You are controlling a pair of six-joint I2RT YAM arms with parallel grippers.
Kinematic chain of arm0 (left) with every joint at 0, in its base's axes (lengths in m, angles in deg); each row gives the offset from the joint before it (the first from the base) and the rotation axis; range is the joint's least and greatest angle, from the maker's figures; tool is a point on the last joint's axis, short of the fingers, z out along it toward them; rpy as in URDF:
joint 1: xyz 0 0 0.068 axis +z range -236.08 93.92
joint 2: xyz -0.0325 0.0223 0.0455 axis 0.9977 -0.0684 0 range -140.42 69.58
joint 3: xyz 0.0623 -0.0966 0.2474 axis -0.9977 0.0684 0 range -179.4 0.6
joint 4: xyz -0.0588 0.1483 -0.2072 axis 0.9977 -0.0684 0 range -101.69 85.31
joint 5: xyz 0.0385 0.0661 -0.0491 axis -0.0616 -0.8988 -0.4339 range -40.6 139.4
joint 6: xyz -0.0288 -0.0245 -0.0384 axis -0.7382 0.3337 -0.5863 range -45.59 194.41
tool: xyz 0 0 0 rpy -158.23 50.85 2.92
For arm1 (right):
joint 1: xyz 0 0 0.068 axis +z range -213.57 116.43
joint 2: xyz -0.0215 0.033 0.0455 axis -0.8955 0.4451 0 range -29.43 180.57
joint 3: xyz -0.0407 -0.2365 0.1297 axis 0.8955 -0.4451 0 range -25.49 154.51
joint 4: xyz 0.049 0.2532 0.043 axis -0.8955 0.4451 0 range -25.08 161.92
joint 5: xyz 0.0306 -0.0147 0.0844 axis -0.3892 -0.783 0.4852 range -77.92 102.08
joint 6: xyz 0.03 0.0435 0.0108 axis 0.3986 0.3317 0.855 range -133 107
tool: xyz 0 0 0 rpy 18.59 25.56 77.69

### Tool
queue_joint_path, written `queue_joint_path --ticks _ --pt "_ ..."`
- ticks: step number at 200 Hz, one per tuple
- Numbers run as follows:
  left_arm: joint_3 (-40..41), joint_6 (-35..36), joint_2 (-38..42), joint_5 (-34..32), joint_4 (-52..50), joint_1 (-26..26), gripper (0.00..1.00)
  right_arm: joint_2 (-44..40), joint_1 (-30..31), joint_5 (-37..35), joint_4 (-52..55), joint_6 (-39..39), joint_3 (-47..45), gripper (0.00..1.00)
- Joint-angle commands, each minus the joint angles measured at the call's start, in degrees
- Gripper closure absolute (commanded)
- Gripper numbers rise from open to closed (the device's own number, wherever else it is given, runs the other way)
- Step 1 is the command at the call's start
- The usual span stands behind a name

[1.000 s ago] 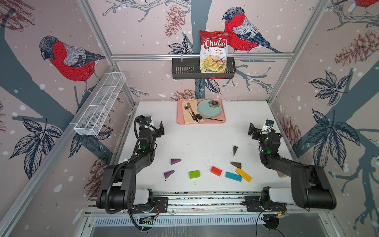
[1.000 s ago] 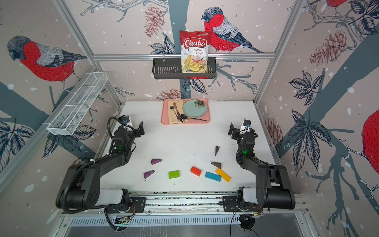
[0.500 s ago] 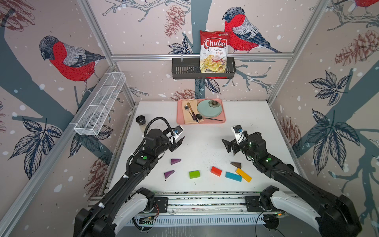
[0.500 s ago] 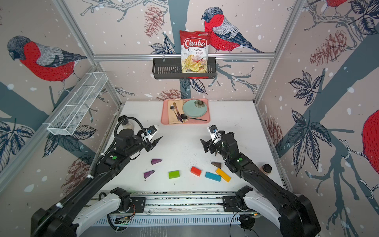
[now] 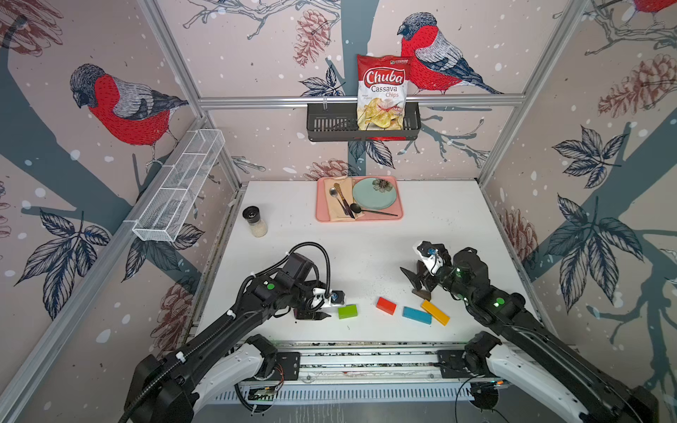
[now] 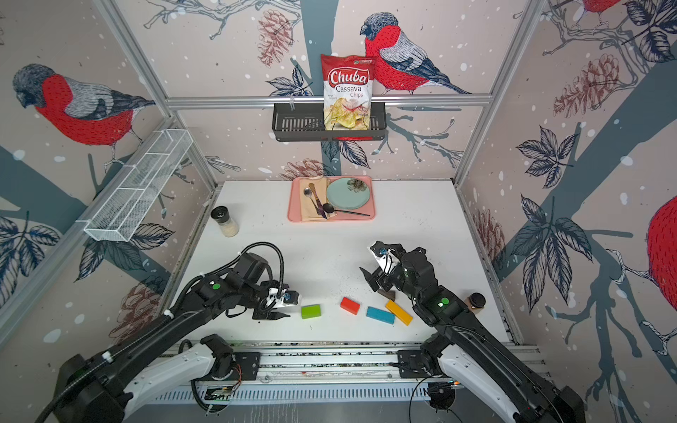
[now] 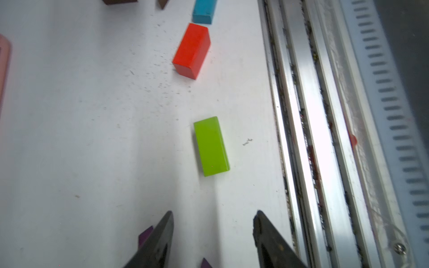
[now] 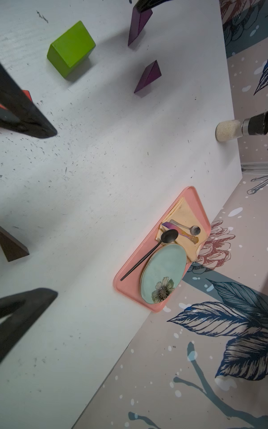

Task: Assemble a small pinwheel with building blocks
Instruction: Pick up the building block from the center of the board.

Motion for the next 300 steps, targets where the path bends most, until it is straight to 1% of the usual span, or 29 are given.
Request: queue_joint_path --ticks 1,15,27,46,63,73,80,92,102,117,132,153,172,192,213,226,250,281,300 --pt "-0.7 1.6 -0.1 -2.4 -4.4 -2.7 0.44 1.0 3.9 1.7 7.3 -3.3 3.1 0.0" --pt "0.1 -3.6 1.9 -6.6 -3.3 -5.0 0.44 2.8 8.8 -1.5 12.0 -4.8 4.5 0.0" --pt "1.5 -6.8 3.2 -6.2 -1.5 -4.9 0.41 3.8 11.8 -2.5 14.8 -5.2 5.3 0.0" --pt "2.3 -4.8 2.4 -6.2 0.8 -4.8 0.41 4.5 15.1 -3.0 16.3 -4.3 6.6 0.0" --pt "2.4 -6.9 0.5 -7.5 5.5 -4.8 0.4 5.6 17.4 -3.1 18.2 -3.9 8.2 0.0" --pt "2.5 -6.5 -0.5 -7.9 7.6 -4.8 0.4 6.6 18.9 -4.8 20.1 -4.1 9.1 0.0" --pt "2.6 -6.0 -0.5 -9.5 9.0 -5.1 0.4 7.0 19.5 -5.8 21.3 -4.2 9.6 0.01" --pt "3.1 -6.3 0.2 -11.3 11.4 -6.1 0.4 6.3 19.5 -7.9 21.5 -3.9 9.6 0.01" --pt "3.7 -7.4 0.3 -11.6 12.6 -6.8 0.37 5.3 19.5 -9.1 20.0 -3.6 8.8 0.0" --pt "4.1 -7.2 0.8 -12.1 12.5 -6.7 0.37 4.3 19.5 -9.2 18.3 -2.5 8.2 0.01" --pt "2.8 -6.3 -0.6 -12.2 12.0 -6.7 0.36 4.9 19.5 -8.9 17.9 -2.2 8.3 0.0" --pt "1.6 -8.5 -3.7 -9.6 13.9 -6.7 0.36 6.3 19.7 -7.9 18.2 -2.8 8.1 0.01" --pt "-0.4 -8.5 -5.8 -9.6 11.7 -6.7 0.38 6.3 19.7 -7.1 17.7 -2.8 7.2 0.01" --pt "-1.6 -8.7 -6.7 -7.2 8.8 -6.7 0.41 4.8 19.5 -7.1 16.2 -3.5 5.3 0.0" --pt "-1.8 -10.8 -6.7 -3.9 7.3 -6.8 0.42 3.7 18.5 -4.9 17.0 -5.1 3.8 0.0" --pt "-1.8 -12.8 -7.0 -3.1 7.4 -7.5 0.42 3.0 18.4 -4.0 17.8 -5.7 3.2 0.01" --pt "-1.4 -16.9 -8.5 -5.7 8.5 -9.9 0.42 0.3 18.4 -4.2 17.8 -5.4 2.2 0.01" --pt "-1.4 -21.6 -11.0 -10.4 12.7 -9.9 0.38 -2.2 17.8 -4.5 17.1 -6.0 0.6 0.01" --pt "-2.1 -22.9 -13.6 -10.3 14.4 -9.9 0.37 -2.4 17.1 -4.7 17.1 -6.1 0.4 0.01"
